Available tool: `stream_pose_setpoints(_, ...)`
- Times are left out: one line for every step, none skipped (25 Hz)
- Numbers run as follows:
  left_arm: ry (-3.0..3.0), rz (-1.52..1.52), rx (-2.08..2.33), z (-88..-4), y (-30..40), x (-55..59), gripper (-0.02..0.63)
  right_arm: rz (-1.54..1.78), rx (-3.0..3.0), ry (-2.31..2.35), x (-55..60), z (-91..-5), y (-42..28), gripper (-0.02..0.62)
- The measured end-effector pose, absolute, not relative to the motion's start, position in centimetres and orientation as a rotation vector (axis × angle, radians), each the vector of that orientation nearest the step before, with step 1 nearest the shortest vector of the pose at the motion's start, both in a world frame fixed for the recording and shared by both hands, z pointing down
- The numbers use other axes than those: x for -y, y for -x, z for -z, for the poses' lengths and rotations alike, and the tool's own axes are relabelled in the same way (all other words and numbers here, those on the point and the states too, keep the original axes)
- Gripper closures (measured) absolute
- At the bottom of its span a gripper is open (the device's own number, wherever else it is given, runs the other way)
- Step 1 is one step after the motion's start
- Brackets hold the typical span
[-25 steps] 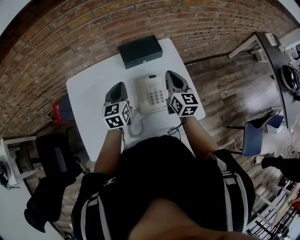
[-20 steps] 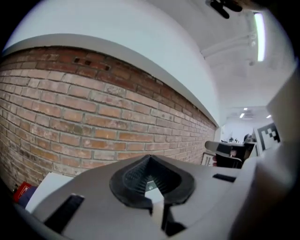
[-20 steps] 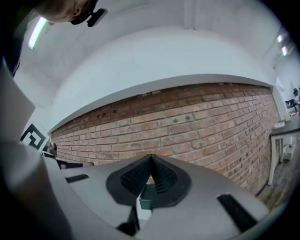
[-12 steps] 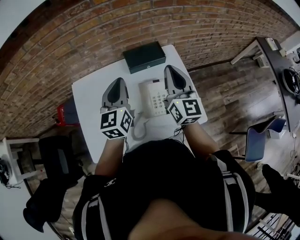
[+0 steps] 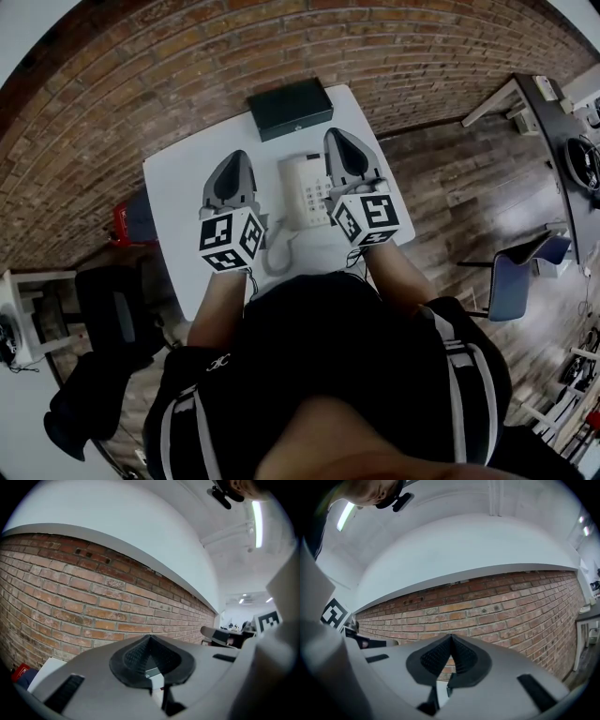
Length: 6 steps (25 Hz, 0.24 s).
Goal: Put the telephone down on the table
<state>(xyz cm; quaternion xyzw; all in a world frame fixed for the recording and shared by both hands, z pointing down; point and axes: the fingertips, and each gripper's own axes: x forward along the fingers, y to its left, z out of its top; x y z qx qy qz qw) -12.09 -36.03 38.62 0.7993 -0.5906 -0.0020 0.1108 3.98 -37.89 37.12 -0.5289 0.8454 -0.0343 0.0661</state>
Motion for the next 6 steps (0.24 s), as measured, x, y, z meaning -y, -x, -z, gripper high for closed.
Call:
stream_pose_setpoints(-2.346,0.002,1.734,-38.71,12.11,36.0,0.604,0.112,-2.552,1.591,37.87,-37.22,-3.91,0.597)
stream_pose_setpoints(-2.344,-0.003,1.733,-38.83,12.13,35.98,0.603,0.124,-2.554,1.586,37.86,-37.34,-3.85,0.597)
stream_pose_setpoints(-2.34,-0.006,1.733,-38.96,12.17,35.96,0.604,0.136,-2.555,1.581,37.86,-37.45,-3.79,0.597)
stream_pose_setpoints(-2.334,-0.009,1.732,-39.09,12.23,35.95,0.604,0.146,-2.556,1.577,37.87,-37.56,-3.71,0.597)
stream_pose_setpoints(-2.327,-0.012,1.731,-39.24,12.3,35.95,0.604,0.156,-2.557,1.573,37.87,-37.65,-3.63,0.597)
stream_pose_setpoints(-2.321,-0.014,1.73,-39.38,12.36,35.94,0.603,0.165,-2.558,1.569,37.88,-37.74,-3.54,0.597)
